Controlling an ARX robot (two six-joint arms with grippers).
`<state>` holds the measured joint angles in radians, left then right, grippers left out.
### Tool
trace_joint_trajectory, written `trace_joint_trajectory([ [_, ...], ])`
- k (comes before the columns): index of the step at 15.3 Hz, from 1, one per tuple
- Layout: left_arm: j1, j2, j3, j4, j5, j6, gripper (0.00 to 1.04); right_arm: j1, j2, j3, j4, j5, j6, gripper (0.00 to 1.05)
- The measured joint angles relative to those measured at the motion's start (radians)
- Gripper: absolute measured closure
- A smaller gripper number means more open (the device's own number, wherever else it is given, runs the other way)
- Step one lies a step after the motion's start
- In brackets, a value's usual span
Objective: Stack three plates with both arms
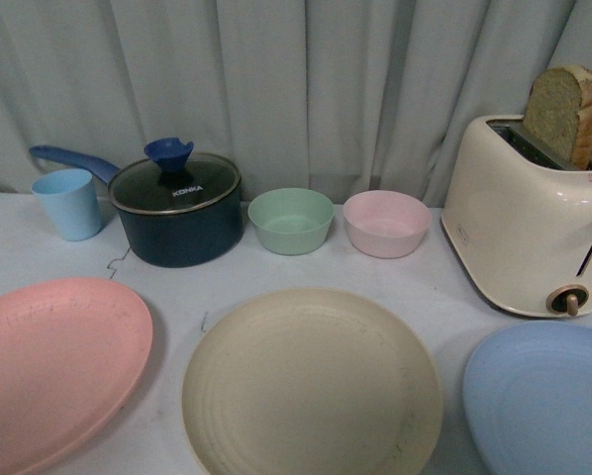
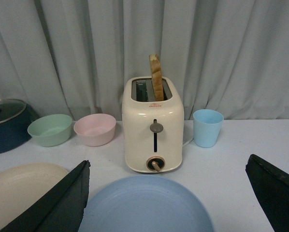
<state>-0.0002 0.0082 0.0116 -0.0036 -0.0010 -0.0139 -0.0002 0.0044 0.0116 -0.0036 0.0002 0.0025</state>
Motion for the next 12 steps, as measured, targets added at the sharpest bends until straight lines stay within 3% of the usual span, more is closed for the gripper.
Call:
trace_joint_trajectory([
  [12,0.0,0.0,0.0,0.0,0.0,0.0,0.07,0.0,0.0,0.0,0.0,0.0,0.0,0.06],
])
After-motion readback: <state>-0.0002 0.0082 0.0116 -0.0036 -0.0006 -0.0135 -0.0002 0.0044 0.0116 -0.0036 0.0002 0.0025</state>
